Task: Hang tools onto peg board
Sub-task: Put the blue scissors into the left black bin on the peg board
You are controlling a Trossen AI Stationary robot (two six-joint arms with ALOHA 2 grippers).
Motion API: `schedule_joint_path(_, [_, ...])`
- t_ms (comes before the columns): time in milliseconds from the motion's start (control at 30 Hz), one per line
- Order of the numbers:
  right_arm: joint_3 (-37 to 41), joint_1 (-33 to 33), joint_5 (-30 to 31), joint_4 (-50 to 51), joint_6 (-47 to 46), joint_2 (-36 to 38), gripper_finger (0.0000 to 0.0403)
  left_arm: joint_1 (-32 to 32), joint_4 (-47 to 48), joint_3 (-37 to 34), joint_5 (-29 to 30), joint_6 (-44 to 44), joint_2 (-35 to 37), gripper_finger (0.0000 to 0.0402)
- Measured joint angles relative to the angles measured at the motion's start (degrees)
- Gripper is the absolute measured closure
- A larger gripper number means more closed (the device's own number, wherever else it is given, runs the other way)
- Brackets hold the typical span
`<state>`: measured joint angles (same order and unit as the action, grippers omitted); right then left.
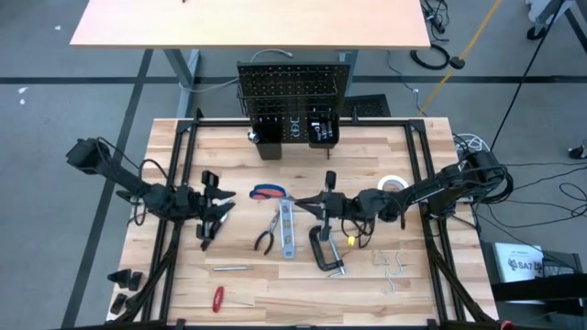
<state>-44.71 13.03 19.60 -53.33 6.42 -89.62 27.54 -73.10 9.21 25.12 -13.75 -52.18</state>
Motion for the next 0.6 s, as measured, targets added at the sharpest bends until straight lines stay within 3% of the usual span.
schedule_joint_path(133, [0.0, -1.0, -1.2, -2.8, -1.6, 0.0, 0.0403, -2.3, 0.2, 2.5, -0.3, 1.8, -5.7, 0.0281])
schedule_joint_path(400, [0.0, -1.8, -2.0, -3.6, -2.8, 0.0, 0.0403, -6.2, 0.8, 11.9, -2.4, -5.1, -17.6, 0.0281])
schedule_joint_path(600, [0.0, -1.7, -2.6, -3.5, -2.7, 0.0, 0.0403, -9.1, 3.0, 16.2, -2.4, -5.6, -22.0, 0.0281])
